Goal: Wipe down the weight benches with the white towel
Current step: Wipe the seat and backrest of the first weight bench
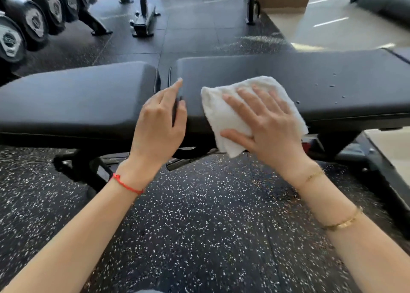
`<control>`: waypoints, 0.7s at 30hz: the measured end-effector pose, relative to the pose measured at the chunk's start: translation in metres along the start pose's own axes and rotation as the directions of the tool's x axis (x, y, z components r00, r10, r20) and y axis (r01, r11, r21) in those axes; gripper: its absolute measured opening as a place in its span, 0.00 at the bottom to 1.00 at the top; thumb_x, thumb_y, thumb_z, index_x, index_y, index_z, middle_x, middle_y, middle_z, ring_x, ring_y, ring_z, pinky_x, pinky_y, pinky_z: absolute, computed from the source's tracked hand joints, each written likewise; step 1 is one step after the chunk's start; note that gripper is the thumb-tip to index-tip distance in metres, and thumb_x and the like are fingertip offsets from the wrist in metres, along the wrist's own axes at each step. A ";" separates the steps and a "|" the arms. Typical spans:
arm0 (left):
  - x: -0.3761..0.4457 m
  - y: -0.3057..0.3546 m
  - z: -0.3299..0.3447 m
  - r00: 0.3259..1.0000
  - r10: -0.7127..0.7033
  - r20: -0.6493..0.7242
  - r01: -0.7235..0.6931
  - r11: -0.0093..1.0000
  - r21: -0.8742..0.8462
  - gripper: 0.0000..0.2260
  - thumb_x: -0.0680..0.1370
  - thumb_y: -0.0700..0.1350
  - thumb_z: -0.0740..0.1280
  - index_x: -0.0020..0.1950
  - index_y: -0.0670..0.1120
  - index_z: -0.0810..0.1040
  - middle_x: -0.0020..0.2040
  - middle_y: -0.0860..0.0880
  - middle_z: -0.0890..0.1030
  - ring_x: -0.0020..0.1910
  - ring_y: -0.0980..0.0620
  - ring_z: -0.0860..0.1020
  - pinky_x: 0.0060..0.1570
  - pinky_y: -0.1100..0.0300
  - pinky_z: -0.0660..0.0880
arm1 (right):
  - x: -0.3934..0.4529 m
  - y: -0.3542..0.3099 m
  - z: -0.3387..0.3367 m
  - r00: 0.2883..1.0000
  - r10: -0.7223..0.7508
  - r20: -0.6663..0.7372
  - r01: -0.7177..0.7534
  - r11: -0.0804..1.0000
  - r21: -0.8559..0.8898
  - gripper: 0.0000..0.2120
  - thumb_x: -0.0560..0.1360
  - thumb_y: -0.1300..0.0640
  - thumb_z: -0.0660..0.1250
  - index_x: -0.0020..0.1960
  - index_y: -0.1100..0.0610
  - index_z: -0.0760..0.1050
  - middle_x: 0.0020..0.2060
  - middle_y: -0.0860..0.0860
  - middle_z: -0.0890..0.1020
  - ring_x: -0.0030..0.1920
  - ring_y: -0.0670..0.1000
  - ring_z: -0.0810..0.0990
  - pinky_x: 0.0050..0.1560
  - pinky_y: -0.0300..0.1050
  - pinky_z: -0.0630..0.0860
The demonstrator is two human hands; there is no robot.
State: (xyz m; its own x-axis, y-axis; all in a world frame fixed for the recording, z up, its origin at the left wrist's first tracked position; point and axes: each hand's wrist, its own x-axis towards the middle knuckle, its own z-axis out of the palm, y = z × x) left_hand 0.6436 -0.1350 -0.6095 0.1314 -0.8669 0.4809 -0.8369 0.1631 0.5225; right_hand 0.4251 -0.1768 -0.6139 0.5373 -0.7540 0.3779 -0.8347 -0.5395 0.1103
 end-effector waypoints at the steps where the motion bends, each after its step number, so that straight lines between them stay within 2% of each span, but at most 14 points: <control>1: 0.000 0.001 0.000 1.000 0.004 0.003 -0.004 1.000 0.010 0.19 0.83 0.43 0.58 0.74 0.42 0.70 0.70 0.44 0.75 0.70 0.48 0.72 0.74 0.51 0.65 | -0.001 -0.002 -0.001 0.999 0.035 0.017 -0.035 0.999 0.000 0.34 0.79 0.29 0.47 0.75 0.48 0.66 0.72 0.52 0.72 0.73 0.60 0.67 0.72 0.60 0.61; 3: 0.001 0.002 0.000 1.000 -0.006 0.008 0.005 1.000 0.030 0.18 0.83 0.42 0.58 0.72 0.41 0.72 0.70 0.44 0.75 0.71 0.47 0.71 0.74 0.49 0.64 | -0.001 -0.015 0.000 0.997 0.067 0.045 -0.068 0.997 0.025 0.34 0.79 0.30 0.45 0.76 0.47 0.65 0.72 0.52 0.70 0.73 0.61 0.66 0.72 0.62 0.60; 5: 0.003 0.002 0.003 0.999 -0.033 0.024 0.032 0.999 0.044 0.17 0.83 0.42 0.57 0.70 0.40 0.74 0.70 0.43 0.75 0.72 0.47 0.70 0.75 0.49 0.63 | -0.002 -0.023 0.003 0.998 0.038 0.041 -0.039 0.999 0.032 0.33 0.79 0.31 0.47 0.77 0.47 0.63 0.73 0.53 0.69 0.73 0.62 0.65 0.71 0.63 0.60; 8: 0.001 0.003 0.008 0.999 -0.039 0.033 0.037 0.997 0.061 0.17 0.83 0.42 0.57 0.70 0.39 0.74 0.71 0.42 0.74 0.72 0.46 0.70 0.75 0.50 0.62 | -0.011 -0.001 0.004 1.000 0.011 0.017 -0.011 1.000 -0.003 0.32 0.79 0.32 0.50 0.77 0.47 0.63 0.73 0.53 0.69 0.73 0.60 0.67 0.70 0.60 0.62; 11: 0.002 0.002 0.009 0.999 -0.031 0.027 0.028 0.996 0.082 0.17 0.83 0.42 0.58 0.70 0.40 0.74 0.71 0.42 0.74 0.72 0.46 0.70 0.76 0.50 0.62 | -0.018 0.030 0.000 0.987 0.159 0.023 -0.159 0.987 -0.006 0.32 0.78 0.30 0.47 0.76 0.44 0.62 0.74 0.50 0.68 0.74 0.58 0.64 0.70 0.57 0.61; 14: 0.006 0.006 0.010 0.999 -0.024 0.043 0.021 0.996 0.086 0.17 0.83 0.42 0.58 0.70 0.41 0.75 0.71 0.43 0.74 0.73 0.47 0.69 0.76 0.50 0.61 | -0.012 0.026 -0.004 0.968 0.245 0.062 -0.248 0.968 0.045 0.32 0.76 0.29 0.43 0.76 0.39 0.58 0.76 0.48 0.64 0.76 0.56 0.59 0.72 0.56 0.53; 18: 0.011 0.012 0.015 0.998 -0.034 0.060 0.029 0.997 0.071 0.17 0.83 0.42 0.58 0.70 0.41 0.74 0.71 0.43 0.74 0.73 0.48 0.69 0.76 0.52 0.61 | -0.010 0.012 -0.005 0.984 0.149 0.101 -0.158 0.983 0.097 0.32 0.77 0.29 0.43 0.78 0.38 0.53 0.78 0.47 0.60 0.78 0.57 0.55 0.76 0.57 0.48; 21: 0.019 0.011 0.018 0.998 -0.042 0.049 0.039 0.998 0.046 0.17 0.82 0.42 0.58 0.70 0.41 0.75 0.71 0.44 0.74 0.73 0.48 0.69 0.76 0.52 0.61 | 0.000 0.042 -0.009 0.984 0.122 0.129 -0.138 0.982 0.125 0.32 0.76 0.29 0.42 0.77 0.38 0.54 0.78 0.44 0.60 0.78 0.53 0.55 0.77 0.55 0.48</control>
State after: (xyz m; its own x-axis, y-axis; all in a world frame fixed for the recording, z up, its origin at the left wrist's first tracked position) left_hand 0.6271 -0.1584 -0.6066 0.1396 -0.8951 0.4234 -0.8546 0.1071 0.5081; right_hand 0.3890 -0.1957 -0.6015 0.4423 -0.8563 0.2667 -0.8793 -0.4726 -0.0590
